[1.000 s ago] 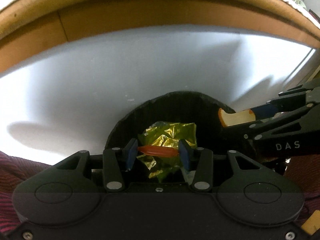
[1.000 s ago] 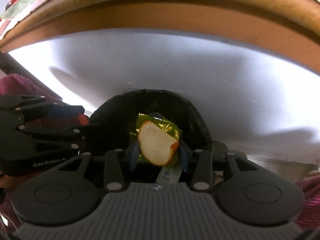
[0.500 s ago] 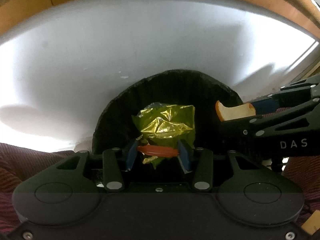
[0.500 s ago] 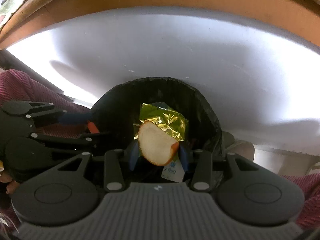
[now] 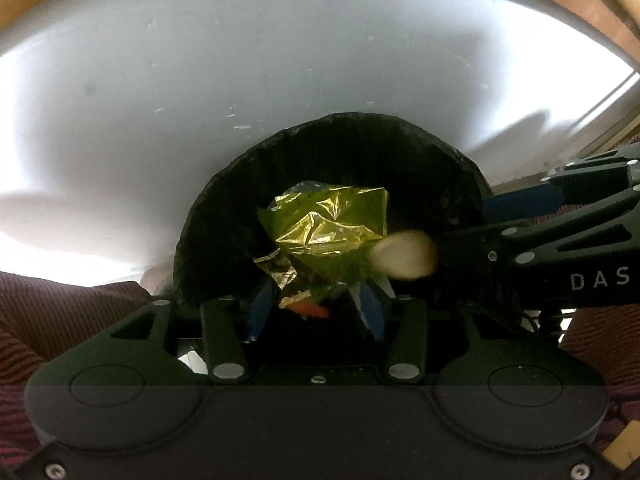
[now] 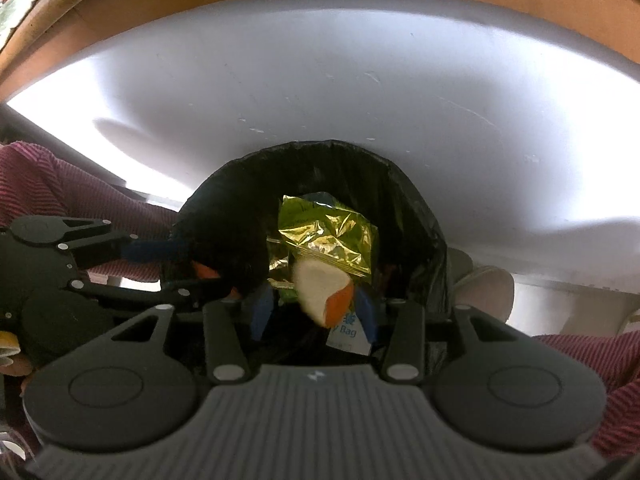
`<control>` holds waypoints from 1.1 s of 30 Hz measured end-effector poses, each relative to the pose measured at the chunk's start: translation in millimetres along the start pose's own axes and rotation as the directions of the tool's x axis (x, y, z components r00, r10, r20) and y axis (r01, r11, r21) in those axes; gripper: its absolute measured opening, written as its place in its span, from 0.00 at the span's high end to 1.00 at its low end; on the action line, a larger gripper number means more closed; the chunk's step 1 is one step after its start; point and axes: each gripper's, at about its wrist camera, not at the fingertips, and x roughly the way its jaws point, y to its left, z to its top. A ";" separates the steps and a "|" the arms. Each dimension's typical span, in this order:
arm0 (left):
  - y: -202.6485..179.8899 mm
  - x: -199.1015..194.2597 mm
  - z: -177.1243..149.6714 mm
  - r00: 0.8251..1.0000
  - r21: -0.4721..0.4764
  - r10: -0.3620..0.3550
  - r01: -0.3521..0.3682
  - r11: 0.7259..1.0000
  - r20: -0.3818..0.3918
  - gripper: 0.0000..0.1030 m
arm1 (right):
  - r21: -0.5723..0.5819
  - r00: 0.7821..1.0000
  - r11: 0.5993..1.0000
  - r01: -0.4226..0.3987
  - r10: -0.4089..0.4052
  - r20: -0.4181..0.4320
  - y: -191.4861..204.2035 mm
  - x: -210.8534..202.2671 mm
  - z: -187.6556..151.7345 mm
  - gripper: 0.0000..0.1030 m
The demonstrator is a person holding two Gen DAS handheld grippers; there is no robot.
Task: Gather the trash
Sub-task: 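Open both tools to drop the chili and apple slice into the bin, then raise both open tools from the bin back over the bed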
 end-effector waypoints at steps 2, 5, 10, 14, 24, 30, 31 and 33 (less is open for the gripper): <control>0.0 -0.6 -0.1 1.000 0.003 0.002 -0.002 1.000 -0.002 0.45 | 0.000 1.000 1.000 0.001 -0.001 0.001 0.0 -0.2 -0.4 0.34; -0.8 -0.1 0.3 1.000 0.003 0.005 -0.005 1.000 -0.004 0.39 | 0.001 1.000 1.000 0.004 -0.004 -0.001 0.3 -0.1 -0.5 0.32; -1.2 -0.1 1.2 1.000 0.003 0.009 -0.009 1.000 -0.005 0.33 | 0.000 1.000 1.000 0.009 -0.009 -0.002 0.5 -0.9 -0.5 0.29; -0.8 -7.5 1.7 1.000 0.008 0.009 -0.009 1.000 0.010 0.33 | -0.014 1.000 1.000 0.026 -0.026 0.018 2.2 -8.5 0.2 0.28; 10.8 -122.7 21.2 0.946 0.132 -0.007 -0.039 0.990 0.325 0.22 | -0.179 0.975 0.979 -0.097 0.129 0.180 16.0 -99.2 30.8 0.20; 28.6 -180.8 44.3 0.861 0.112 -0.008 -0.057 0.992 0.509 0.18 | -0.262 0.924 0.956 -0.134 0.216 0.315 23.1 -154.1 57.8 0.17; 32.2 -186.5 48.5 0.845 0.100 0.001 -0.065 0.993 0.535 0.18 | -0.267 0.915 0.954 -0.135 0.223 0.335 23.4 -159.7 62.6 0.17; 38.5 -193.3 59.6 0.817 0.067 0.043 -0.099 0.993 0.575 0.18 | -0.273 0.897 0.952 -0.135 0.234 0.374 24.5 -168.5 71.8 0.17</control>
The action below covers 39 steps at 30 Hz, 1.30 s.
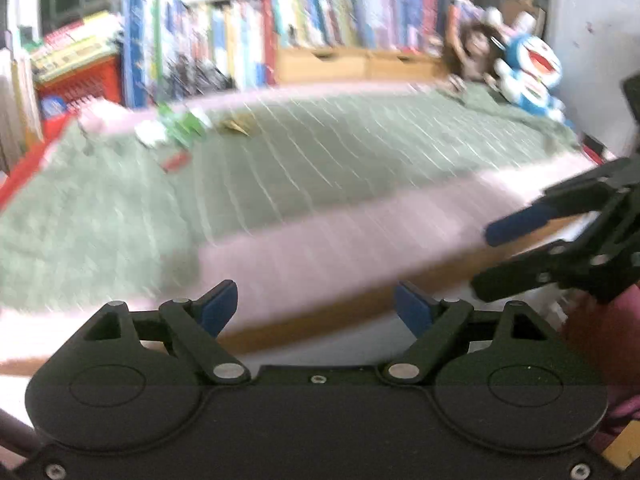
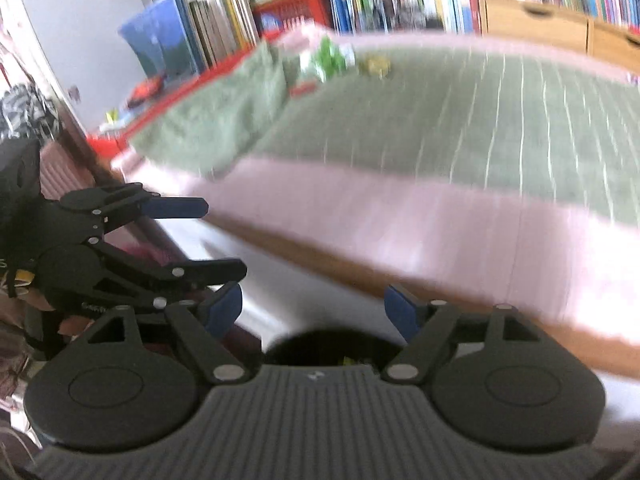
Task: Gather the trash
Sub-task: 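Raise both open tools from the bin back over the bed, then grasp the small red chili with the left tool while the right grasps the gold wrapper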
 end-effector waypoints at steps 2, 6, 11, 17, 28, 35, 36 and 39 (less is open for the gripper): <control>7.5 2.8 12.1 0.998 -0.012 0.051 -0.051 0.999 0.037 0.23 | 0.002 0.999 1.000 0.010 -0.010 0.036 -0.7 -1.8 13.1 0.17; 30.3 13.8 36.2 0.993 -0.053 0.078 -0.073 0.996 0.089 0.28 | 0.002 0.993 0.999 0.041 -0.041 0.107 -7.5 -6.9 41.9 0.17; 59.2 40.5 71.5 0.985 -0.111 0.108 -0.094 0.989 0.134 0.37 | -0.015 0.974 0.994 0.107 -0.102 0.204 -16.7 -3.0 84.8 0.17; 85.1 91.6 99.4 0.976 -0.118 0.165 -0.149 0.982 0.141 0.55 | 0.009 0.957 0.987 0.160 -0.157 0.243 -30.8 23.4 132.5 0.17; 123.5 174.1 105.5 0.976 -0.159 0.214 -0.206 0.966 0.039 0.72 | 0.028 0.965 0.986 0.165 -0.167 0.202 -50.1 126.4 193.0 0.17; 139.0 181.1 103.1 0.987 -0.221 0.163 -0.156 0.963 0.012 0.89 | 0.001 0.975 0.983 0.183 -0.182 0.126 -47.6 196.6 204.1 0.17; 139.8 180.4 102.8 0.987 -0.225 0.163 -0.156 0.962 0.012 0.90 | -0.003 0.976 0.983 0.185 -0.183 0.115 -47.2 204.3 205.6 0.17; 141.4 178.1 102.3 0.987 -0.240 0.157 -0.149 0.959 0.014 0.91 | -0.016 0.982 0.984 0.176 -0.174 0.068 -46.9 224.0 208.8 0.25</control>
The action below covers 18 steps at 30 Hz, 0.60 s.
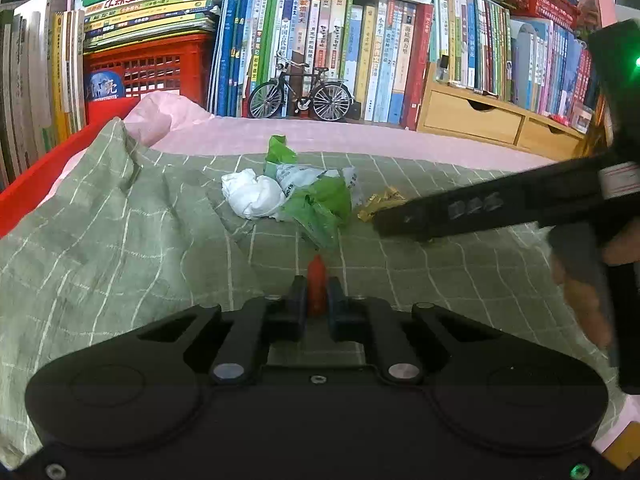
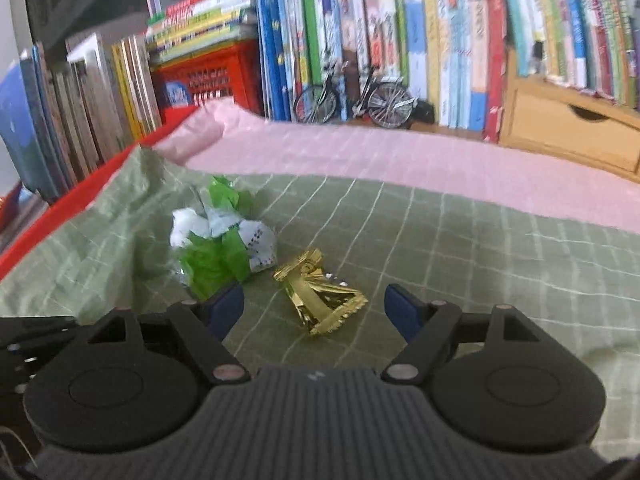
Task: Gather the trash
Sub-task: 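Grasp the small red chili with the left tool while the right grasps the gold wrapper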
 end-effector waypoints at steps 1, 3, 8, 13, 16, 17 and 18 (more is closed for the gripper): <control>-0.4 -1.4 0.2 1.000 -0.001 0.000 0.000 1.000 0.000 0.91 | -0.003 1.000 1.000 0.000 0.000 -0.021 1.3 5.0 -0.2 0.36; -1.0 -3.8 0.3 1.000 -0.001 0.003 -0.003 1.000 0.000 0.91 | -0.029 1.000 0.999 0.023 -0.023 -0.019 5.2 5.9 -1.1 0.55; -2.1 -14.0 -0.4 1.000 -0.018 -0.008 0.008 1.000 0.003 0.91 | -0.024 1.000 1.000 0.002 -0.003 -0.016 3.5 -6.7 -4.1 0.60; -11.9 -34.5 -3.0 0.999 -0.005 -0.023 0.023 1.000 0.029 0.91 | -0.007 1.000 1.000 -0.004 0.004 -0.001 -1.3 -30.3 -16.7 0.60; -20.6 -47.8 -5.4 0.998 0.006 -0.031 0.031 0.999 0.046 0.91 | -0.011 1.000 1.000 -0.001 0.001 0.004 -1.3 -47.8 -26.8 0.60; -23.9 -52.2 -6.6 0.998 0.011 -0.035 0.035 0.999 0.051 0.91 | -0.009 1.000 1.000 -0.003 0.003 0.009 -1.4 -54.7 -30.3 0.60; -27.2 -56.4 -7.7 0.998 0.014 -0.042 0.041 0.999 0.054 0.91 | -0.003 1.000 1.000 -0.006 0.006 0.013 -2.2 -60.9 -33.0 0.60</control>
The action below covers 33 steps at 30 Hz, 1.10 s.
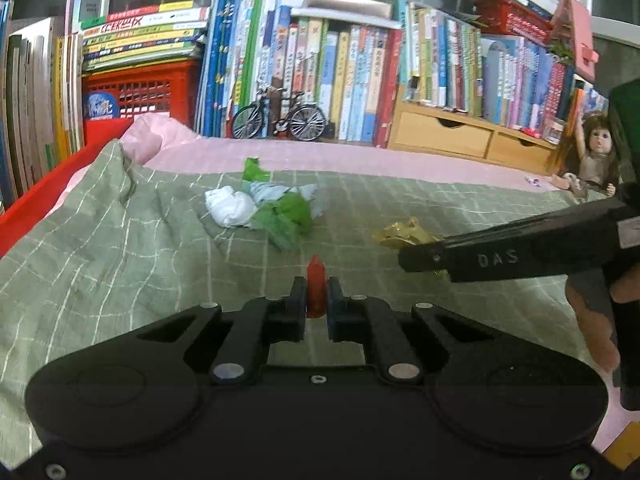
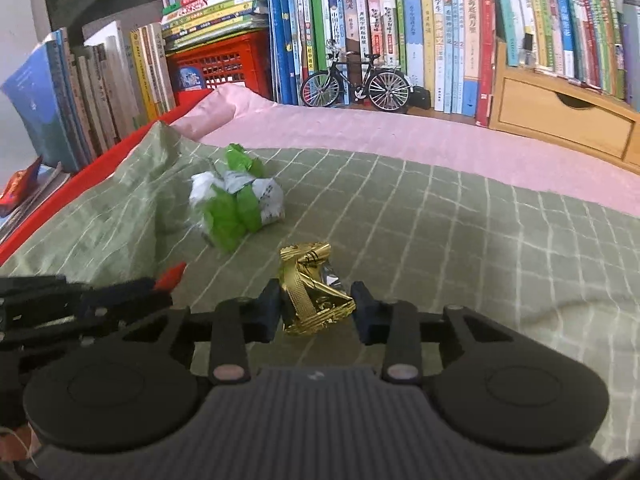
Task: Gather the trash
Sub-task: 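Grasp the small red chili with the left tool while the right grasps the gold wrapper, then carry the red chili and gold wrapper over the bed edge down into the bin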
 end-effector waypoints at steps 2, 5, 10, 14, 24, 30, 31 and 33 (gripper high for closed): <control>-5.9 -7.1 -1.4 1.000 0.003 -0.013 0.013 1.000 0.004 0.91 | 0.009 1.000 1.000 -0.003 0.003 0.008 -1.2 -13.8 -6.2 0.60; -14.8 -17.8 -3.7 1.000 0.010 -0.026 0.026 1.000 0.010 0.91 | 0.019 1.000 1.000 0.004 -0.005 0.027 -4.1 -34.1 -15.9 0.60; -28.1 -38.9 -11.8 0.997 0.010 -0.068 0.068 0.998 0.025 0.91 | 0.053 0.998 0.999 0.000 -0.003 0.059 -10.1 -67.4 -38.1 0.60; -42.1 -59.4 -25.4 0.993 0.020 -0.115 0.114 0.993 0.036 0.91 | 0.086 0.997 0.996 -0.007 0.000 0.081 -13.3 -97.9 -62.3 0.60; -81.9 -106.1 -65.6 0.965 0.075 -0.259 0.256 0.964 0.039 0.91 | 0.136 0.997 0.990 0.040 -0.049 0.063 -9.8 -169.7 -133.2 0.60; -103.5 -124.1 -89.3 0.946 0.107 -0.324 0.324 0.940 -0.015 0.91 | 0.117 0.998 0.992 0.056 -0.059 0.026 0.9 -198.5 -170.3 0.60; -107.1 -127.8 -93.3 0.945 0.115 -0.328 0.328 0.938 -0.019 0.91 | 0.110 0.998 0.992 0.056 -0.058 0.018 3.2 -201.0 -175.6 0.60; -111.3 -133.7 -99.8 0.942 0.127 -0.334 0.335 0.934 -0.028 0.91 | 0.096 0.999 0.994 0.053 -0.052 -0.004 8.0 -206.1 -187.6 0.60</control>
